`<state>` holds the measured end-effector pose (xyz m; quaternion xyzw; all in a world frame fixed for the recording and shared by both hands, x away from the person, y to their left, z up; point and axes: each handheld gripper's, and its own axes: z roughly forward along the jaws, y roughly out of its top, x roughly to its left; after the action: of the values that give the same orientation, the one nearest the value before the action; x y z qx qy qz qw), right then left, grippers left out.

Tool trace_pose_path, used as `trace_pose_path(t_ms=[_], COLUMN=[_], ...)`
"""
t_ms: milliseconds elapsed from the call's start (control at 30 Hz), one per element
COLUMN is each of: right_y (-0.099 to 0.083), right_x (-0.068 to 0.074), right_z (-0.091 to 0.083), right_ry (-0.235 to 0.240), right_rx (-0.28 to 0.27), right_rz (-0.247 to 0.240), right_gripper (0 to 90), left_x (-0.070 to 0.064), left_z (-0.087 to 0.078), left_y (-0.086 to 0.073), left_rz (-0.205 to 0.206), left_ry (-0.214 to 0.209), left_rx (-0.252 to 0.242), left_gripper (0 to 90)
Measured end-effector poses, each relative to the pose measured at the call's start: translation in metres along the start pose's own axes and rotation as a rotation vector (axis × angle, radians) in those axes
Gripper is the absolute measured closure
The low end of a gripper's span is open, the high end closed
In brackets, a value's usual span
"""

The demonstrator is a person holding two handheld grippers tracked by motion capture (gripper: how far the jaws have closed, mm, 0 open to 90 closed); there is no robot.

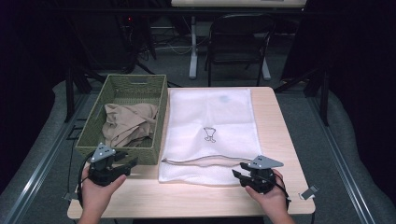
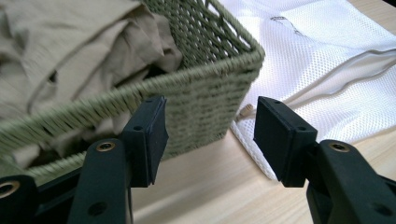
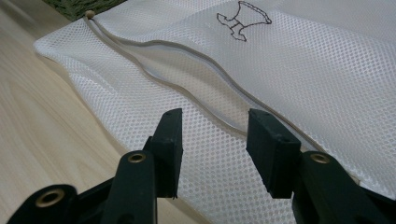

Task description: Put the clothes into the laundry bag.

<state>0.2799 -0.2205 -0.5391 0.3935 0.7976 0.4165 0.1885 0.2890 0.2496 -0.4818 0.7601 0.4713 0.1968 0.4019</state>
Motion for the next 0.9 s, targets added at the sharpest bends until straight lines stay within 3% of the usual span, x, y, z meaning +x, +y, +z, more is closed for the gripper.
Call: trace_pose_path(t_ms=[167,533,900], right_y=[0.0,-0.001,-0.001], right_x=[-0.002,-0.003,-0.004], right_z=[-0.001,-0.001,-0.001], right_ry=[-0.001,-0.001,-0.001], right_rx=[-0.005,-0.001,0.0], right_rz=[0.003,0.005,0.006], right_gripper=[55.8,55.8,55.6], left_x=[0.008,0.024,0.042], left_z=[-0.005,0.001,0.005], left_y=[0.017,0.04,0.076], left_rz=[0.007,-0.038,-0.031], left_ry=[0.015,0.019,0.053], left_rx=[-0.002,0.029,0.041], left_gripper=[43.2,41.9,41.1])
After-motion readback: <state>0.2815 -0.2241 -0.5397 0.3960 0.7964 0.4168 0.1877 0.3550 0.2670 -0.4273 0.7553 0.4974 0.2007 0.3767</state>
